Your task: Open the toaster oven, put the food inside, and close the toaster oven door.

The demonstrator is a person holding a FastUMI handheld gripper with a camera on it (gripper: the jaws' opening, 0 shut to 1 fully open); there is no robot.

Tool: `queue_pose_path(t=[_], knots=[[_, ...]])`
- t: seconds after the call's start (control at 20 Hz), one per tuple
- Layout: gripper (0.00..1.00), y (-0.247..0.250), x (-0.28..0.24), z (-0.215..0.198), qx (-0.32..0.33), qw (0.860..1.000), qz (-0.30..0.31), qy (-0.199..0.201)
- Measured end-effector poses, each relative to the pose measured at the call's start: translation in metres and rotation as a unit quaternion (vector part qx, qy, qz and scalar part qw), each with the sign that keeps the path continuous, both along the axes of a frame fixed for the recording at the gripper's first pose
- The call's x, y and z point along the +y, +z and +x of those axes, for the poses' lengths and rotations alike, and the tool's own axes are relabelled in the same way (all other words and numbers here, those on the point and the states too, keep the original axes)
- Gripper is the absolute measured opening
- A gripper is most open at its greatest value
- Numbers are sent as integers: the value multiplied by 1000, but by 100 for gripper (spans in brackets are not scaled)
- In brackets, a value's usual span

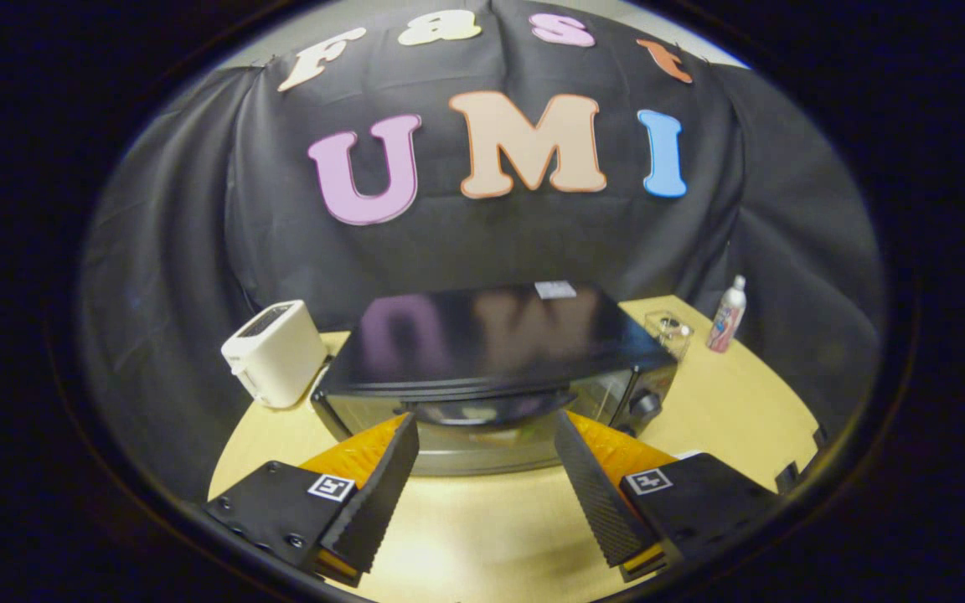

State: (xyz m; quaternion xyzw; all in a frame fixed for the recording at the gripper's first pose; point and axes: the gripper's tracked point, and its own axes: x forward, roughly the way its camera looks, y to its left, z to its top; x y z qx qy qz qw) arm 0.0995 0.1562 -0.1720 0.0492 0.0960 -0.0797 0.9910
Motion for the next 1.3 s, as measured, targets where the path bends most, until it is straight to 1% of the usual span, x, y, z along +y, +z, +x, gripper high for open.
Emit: queue_pose_path(t=[0.1, 0.25, 0.4, 0.55, 0.9, 1.05, 1.3], knots=[[100, 38, 2, 3, -40, 999, -8, 16], [100, 91, 7, 4, -101, 994, -16, 42], [100, 122, 7, 4, -127, 990, -43, 45], [100, 130, 8, 7, -128, 990, -56, 34], [100, 122, -2, 33, -114, 993, -31, 17], [100, 122, -23, 34, -119, 992, -27, 8], [100, 125, -87, 16, -138, 990, -26, -21]])
